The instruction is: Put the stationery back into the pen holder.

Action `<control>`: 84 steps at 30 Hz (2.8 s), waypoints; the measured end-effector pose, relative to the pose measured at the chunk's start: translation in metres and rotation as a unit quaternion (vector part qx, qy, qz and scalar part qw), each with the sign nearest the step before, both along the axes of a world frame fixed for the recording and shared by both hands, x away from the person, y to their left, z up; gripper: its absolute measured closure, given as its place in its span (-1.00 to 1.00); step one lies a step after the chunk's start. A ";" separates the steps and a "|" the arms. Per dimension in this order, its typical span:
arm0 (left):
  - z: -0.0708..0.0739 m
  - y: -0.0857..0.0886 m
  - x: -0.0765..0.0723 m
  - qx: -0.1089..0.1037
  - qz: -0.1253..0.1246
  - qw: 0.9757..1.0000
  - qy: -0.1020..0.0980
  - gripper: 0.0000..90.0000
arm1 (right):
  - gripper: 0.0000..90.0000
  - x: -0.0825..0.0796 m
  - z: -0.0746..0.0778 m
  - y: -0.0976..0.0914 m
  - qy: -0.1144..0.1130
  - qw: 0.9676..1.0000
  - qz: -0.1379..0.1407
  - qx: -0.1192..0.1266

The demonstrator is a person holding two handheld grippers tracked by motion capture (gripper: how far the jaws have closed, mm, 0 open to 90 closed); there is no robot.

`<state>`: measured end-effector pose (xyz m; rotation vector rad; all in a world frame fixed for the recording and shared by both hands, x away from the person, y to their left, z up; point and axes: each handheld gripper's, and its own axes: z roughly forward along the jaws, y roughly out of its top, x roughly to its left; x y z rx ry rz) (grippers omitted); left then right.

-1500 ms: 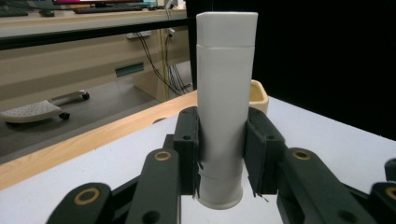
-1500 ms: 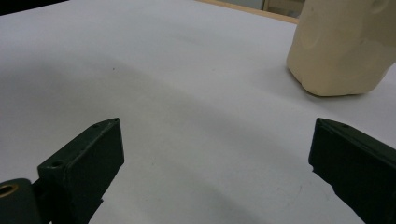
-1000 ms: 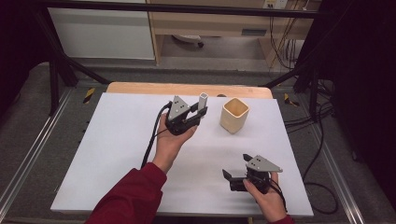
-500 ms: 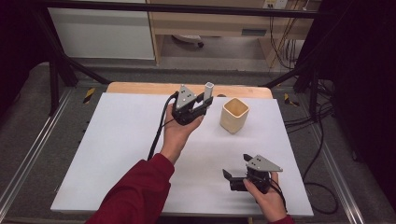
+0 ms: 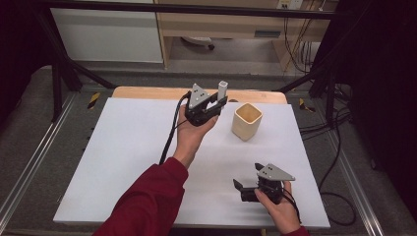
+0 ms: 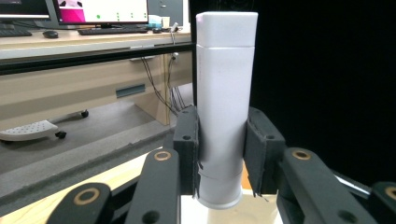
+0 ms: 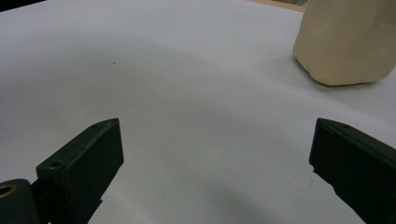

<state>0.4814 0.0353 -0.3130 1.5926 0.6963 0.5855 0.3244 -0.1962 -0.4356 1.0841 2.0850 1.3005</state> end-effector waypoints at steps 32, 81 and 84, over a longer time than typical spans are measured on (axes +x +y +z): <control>-0.005 -0.037 0.026 -0.017 -0.005 1.000 0.016 0.53 | -0.92 0.001 -0.001 0.000 0.005 1.000 0.001 -0.001; -0.058 -0.091 0.052 0.005 -0.032 0.996 0.084 0.53 | -0.92 0.002 -0.001 -0.005 0.009 1.000 -0.002 0.003; -0.058 -0.093 0.051 0.006 -0.036 0.996 0.080 0.51 | -0.92 0.002 -0.001 -0.005 0.010 1.000 -0.001 0.002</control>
